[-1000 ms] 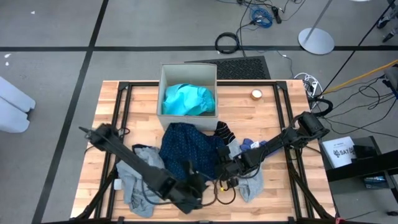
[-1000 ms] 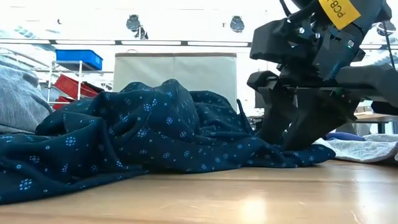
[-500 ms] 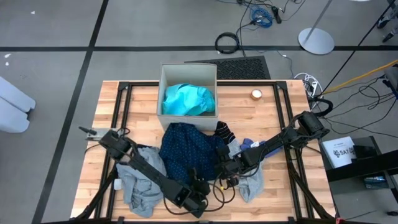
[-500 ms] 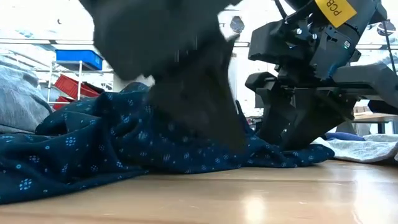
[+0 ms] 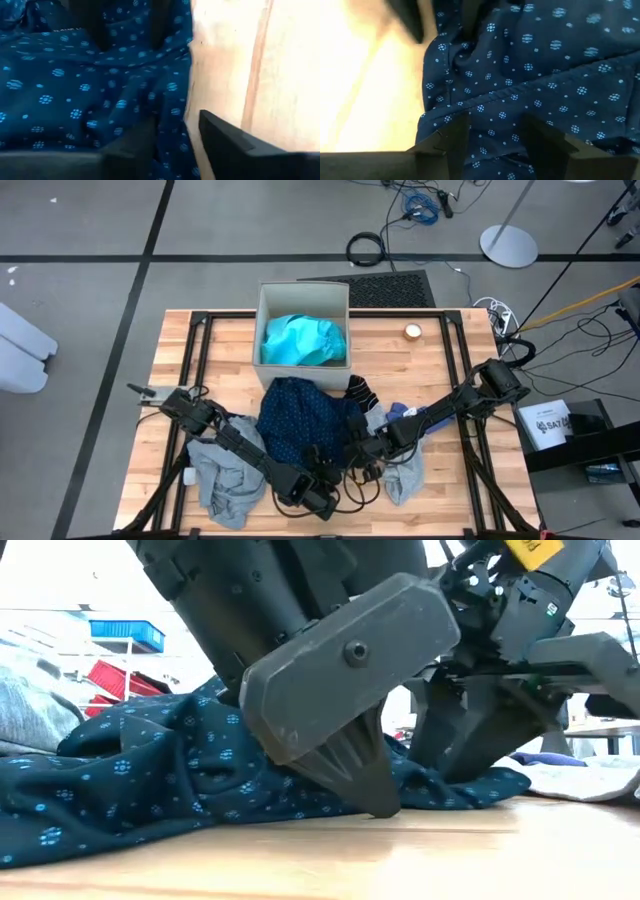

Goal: Sort clothes
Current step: Put the dark blue polo shirt into the white laundry organizer

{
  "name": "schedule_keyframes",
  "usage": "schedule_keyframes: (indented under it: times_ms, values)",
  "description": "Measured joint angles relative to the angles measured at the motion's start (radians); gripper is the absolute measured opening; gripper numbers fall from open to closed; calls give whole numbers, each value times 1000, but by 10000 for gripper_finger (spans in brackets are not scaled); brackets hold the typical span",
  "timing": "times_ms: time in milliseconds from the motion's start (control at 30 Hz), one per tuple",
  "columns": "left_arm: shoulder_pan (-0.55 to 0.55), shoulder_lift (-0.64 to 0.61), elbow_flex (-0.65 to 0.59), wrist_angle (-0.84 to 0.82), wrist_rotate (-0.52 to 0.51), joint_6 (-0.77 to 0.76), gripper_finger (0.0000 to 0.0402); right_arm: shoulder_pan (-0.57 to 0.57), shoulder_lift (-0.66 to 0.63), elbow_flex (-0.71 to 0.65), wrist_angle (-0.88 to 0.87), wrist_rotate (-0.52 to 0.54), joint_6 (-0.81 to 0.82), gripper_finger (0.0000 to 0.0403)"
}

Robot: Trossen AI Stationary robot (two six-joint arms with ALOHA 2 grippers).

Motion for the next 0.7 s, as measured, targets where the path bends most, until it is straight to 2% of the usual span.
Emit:
schedule_keyframes:
  times_ms: [200, 333, 467, 633, 700]
  values:
    - [1, 2, -2, -20, -5, 7, 20, 1, -26, 0, -1, -166, 15, 169]
    - [0, -5, -3, -38, -22, 9, 10, 1, -62, 0, -40, -191, 26, 169]
    - [-16, -52, 12, -148, -2, 12, 5, 1, -140, 1, -151, -169, 74, 169]
    - [-51, -209, 35, -251, -38, 4, 3, 13, -279, 2, -211, -155, 113, 169]
    - [-61, -275, 38, -268, -75, 4, 2, 28, -336, 3, -242, -110, 117, 169]
